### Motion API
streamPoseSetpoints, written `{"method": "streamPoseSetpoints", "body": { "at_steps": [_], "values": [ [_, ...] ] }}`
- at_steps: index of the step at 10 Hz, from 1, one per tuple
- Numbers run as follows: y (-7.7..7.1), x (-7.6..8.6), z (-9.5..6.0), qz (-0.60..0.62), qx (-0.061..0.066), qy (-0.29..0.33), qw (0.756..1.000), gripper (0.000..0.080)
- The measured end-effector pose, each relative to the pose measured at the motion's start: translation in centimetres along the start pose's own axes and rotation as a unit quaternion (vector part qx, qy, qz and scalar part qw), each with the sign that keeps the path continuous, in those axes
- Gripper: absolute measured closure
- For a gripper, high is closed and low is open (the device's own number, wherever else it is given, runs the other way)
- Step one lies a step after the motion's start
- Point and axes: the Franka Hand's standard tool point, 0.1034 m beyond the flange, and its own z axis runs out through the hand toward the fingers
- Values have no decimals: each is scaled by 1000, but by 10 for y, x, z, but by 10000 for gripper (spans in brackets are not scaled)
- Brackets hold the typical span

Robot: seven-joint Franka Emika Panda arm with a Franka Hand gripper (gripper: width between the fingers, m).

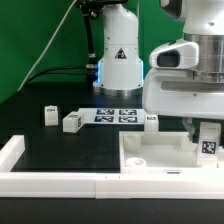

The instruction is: Assemble one leg

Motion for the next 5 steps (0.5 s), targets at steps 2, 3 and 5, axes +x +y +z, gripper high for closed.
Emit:
{"method": "streamPoseSetpoints", "body": {
  "at_steps": [2, 3, 5],
  "values": [
    [1, 1, 0, 130, 0, 4, 992, 509],
    [2, 2, -1, 180, 1, 3, 984, 509],
    [4, 3, -1, 292, 7, -2, 956, 509]
  ]
}}
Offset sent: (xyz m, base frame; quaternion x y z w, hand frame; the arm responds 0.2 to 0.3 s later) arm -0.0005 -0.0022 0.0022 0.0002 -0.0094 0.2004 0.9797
